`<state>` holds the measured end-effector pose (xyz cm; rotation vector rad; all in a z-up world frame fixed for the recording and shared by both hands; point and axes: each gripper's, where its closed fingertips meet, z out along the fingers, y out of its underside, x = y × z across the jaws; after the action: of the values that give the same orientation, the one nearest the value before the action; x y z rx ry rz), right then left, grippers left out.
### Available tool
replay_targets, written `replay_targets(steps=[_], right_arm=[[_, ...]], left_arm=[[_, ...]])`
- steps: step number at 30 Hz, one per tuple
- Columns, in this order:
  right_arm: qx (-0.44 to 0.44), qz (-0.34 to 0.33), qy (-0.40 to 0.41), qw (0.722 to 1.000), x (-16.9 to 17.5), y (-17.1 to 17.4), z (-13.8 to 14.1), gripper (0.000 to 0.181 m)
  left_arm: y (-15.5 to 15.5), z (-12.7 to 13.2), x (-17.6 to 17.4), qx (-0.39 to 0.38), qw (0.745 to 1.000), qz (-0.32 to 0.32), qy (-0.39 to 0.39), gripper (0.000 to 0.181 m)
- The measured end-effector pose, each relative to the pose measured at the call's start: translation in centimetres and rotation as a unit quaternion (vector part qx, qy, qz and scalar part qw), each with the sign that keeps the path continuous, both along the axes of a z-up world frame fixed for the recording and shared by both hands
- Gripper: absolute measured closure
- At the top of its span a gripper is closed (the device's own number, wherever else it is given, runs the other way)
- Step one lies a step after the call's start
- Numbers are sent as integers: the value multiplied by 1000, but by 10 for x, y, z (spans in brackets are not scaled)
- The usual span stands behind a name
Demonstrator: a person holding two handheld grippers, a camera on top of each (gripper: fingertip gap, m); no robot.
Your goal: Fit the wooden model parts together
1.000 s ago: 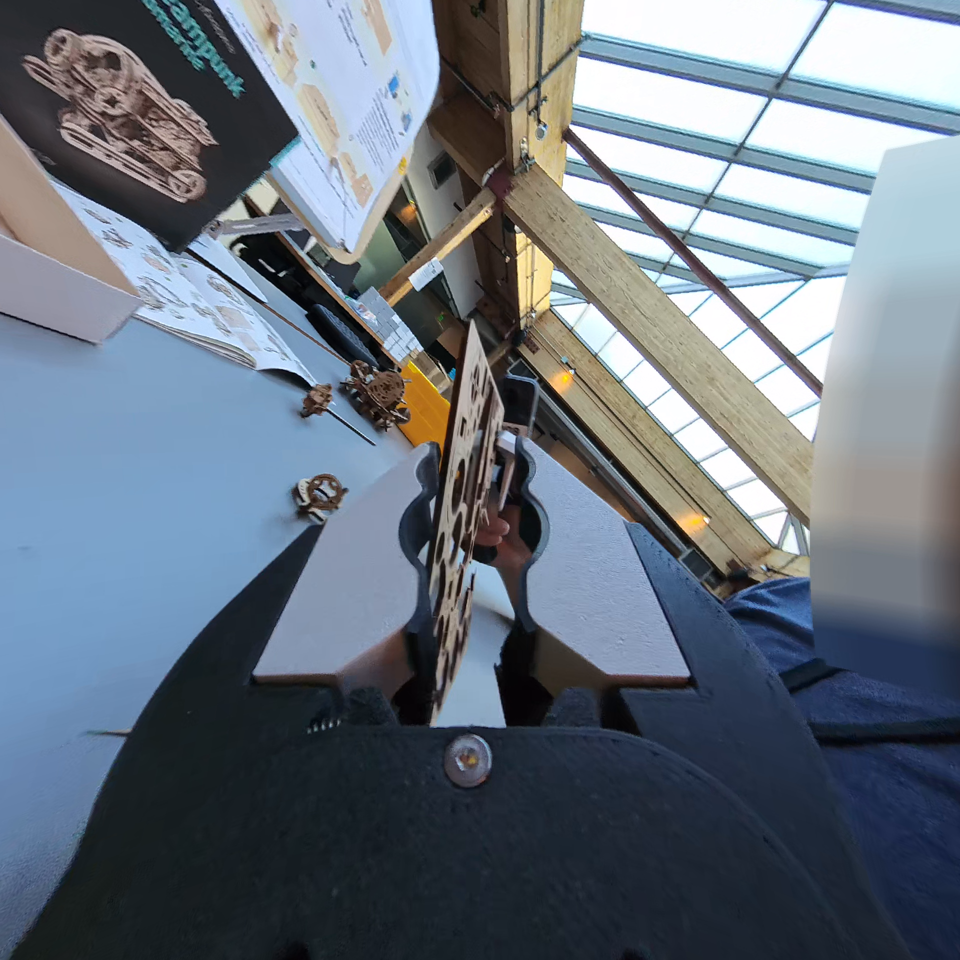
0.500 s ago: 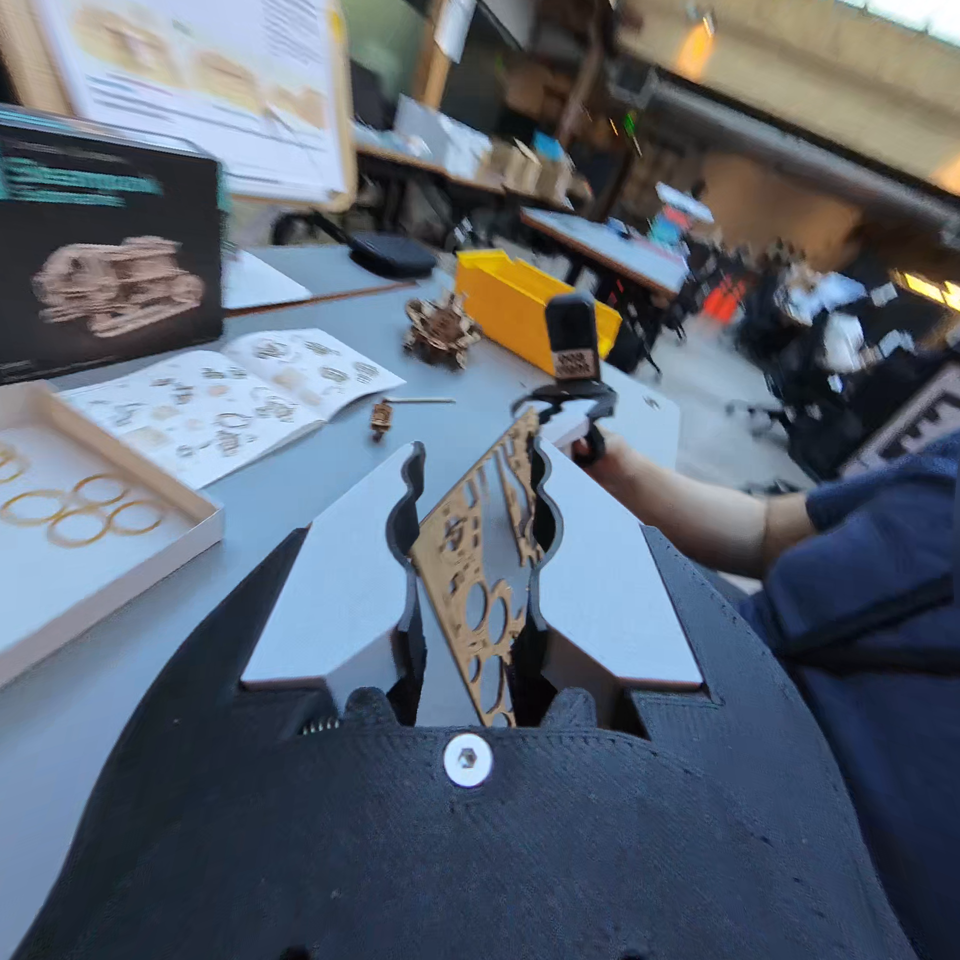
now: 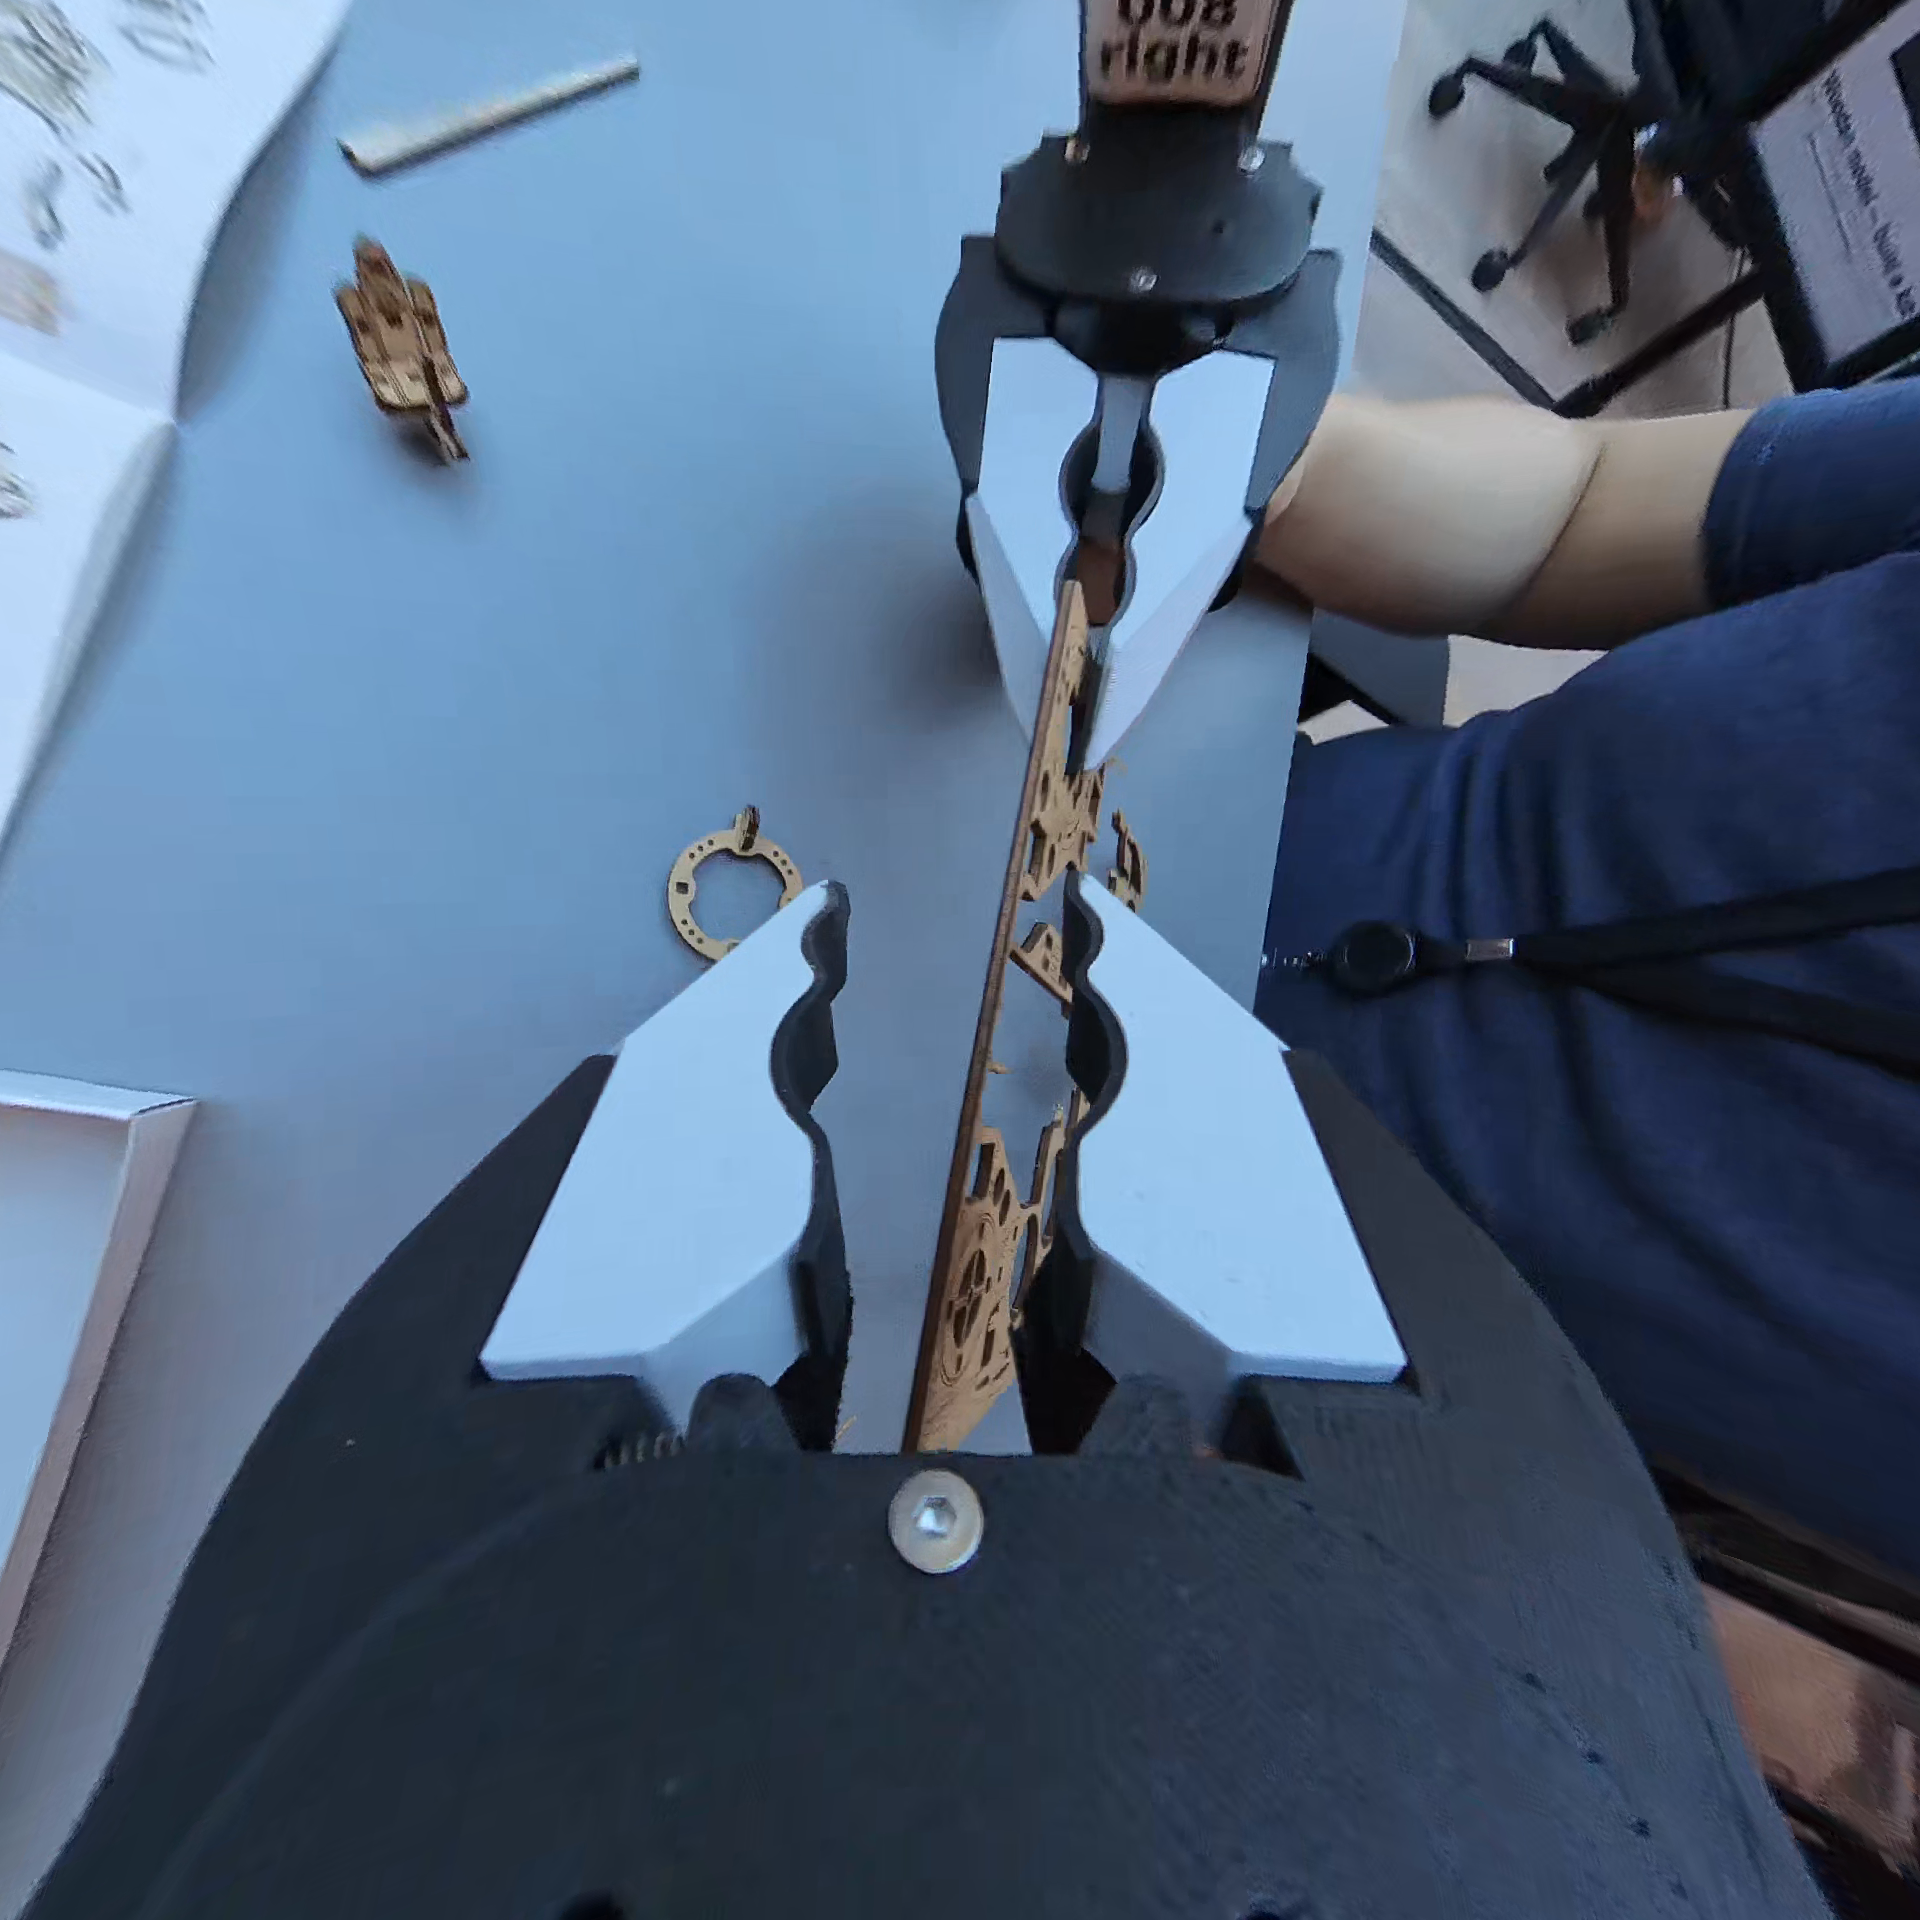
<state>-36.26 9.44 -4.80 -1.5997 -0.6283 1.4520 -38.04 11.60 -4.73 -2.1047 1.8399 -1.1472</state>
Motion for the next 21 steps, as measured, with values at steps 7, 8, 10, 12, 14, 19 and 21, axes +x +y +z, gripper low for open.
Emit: replay_targets(steps=[7,8,10,12,14,19,21], right_arm=[[0,-1,-7,1000,0,1,-1,179],[0,-1,-7,1000,0,1,-2,179],[-1,0,-6,1000,0,1,-2,179],[-2,1,-5,1000,0,1,-2,179],[-1,-1,-16,1000,0,2,-5,180],[3,3,-24,1000,-3,0,-6,180],[5,2,-25,1000,-3,0,-6,180]], left_arm=[[-16,-10,3,-43,997,-55,32,166],[-19,-12,3,-45,996,-61,36,168],[-23,-13,5,-57,996,-62,38,169],[-29,-13,8,-70,995,-65,35,177],[-31,-16,8,-72,994,-72,40,180],[-33,-17,4,-74,993,-75,46,180],[-33,-17,5,-79,993,-70,47,180]])
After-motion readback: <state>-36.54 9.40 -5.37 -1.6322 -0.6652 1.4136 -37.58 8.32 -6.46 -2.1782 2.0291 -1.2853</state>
